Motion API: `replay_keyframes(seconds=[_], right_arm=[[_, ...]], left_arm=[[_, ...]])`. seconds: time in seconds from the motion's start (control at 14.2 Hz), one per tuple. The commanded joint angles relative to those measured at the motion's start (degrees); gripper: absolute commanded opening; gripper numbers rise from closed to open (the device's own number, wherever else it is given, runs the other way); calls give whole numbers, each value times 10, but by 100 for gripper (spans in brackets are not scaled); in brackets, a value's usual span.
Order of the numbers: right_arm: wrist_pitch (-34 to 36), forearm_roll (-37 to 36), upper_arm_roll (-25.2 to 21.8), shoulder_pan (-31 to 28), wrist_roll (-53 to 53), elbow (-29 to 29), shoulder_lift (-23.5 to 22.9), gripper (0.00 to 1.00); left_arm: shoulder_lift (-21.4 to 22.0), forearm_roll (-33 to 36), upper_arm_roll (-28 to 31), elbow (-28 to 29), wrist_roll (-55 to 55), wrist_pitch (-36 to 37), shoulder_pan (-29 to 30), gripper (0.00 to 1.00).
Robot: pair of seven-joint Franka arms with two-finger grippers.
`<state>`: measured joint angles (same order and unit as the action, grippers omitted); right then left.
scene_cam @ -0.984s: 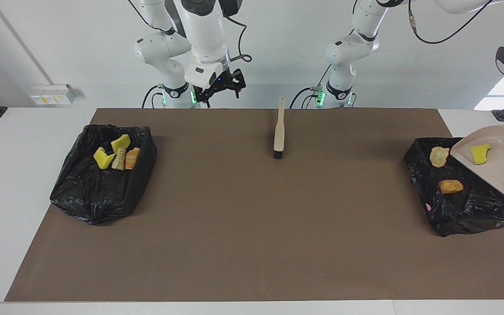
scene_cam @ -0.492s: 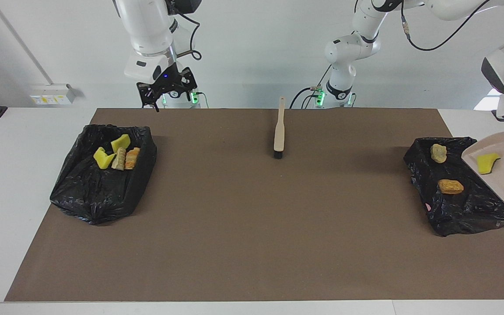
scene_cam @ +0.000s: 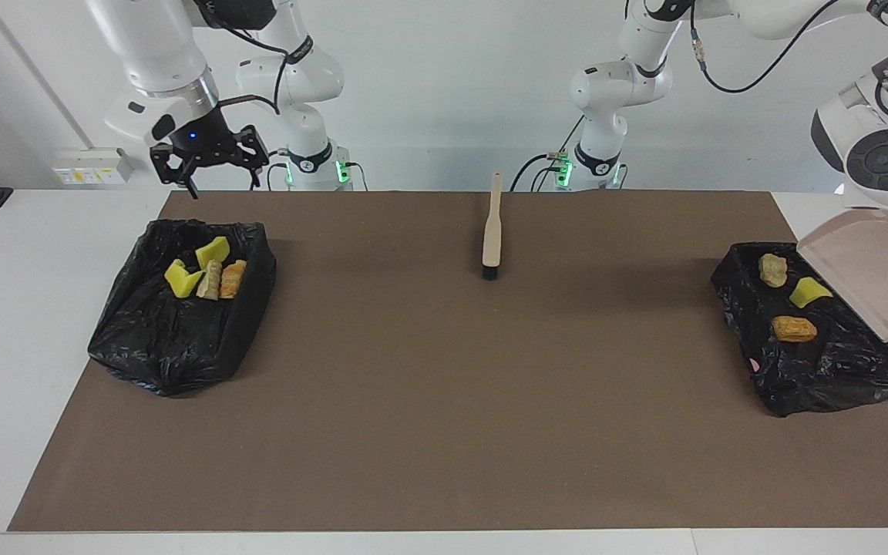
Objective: Sweep and dump trash in bin
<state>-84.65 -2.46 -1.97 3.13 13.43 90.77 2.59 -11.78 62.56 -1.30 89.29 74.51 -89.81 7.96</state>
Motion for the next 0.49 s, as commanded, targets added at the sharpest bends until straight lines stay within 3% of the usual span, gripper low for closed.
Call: replay_keyframes(seconds=[0.0,0.14,0.42], right_arm=[[-24,-7,11,-35,8,-7,-4,100],[-38,-7,10,-37,-23,-6,-4,100],[-42,2,11,-38,-97,3,4,100]], left_arm=[[-24,2,8,-62,-2,14,3,0],[-26,-34,10,-93,19,18,6,0],[-11,-270,38,-112,-19,52,14,0]])
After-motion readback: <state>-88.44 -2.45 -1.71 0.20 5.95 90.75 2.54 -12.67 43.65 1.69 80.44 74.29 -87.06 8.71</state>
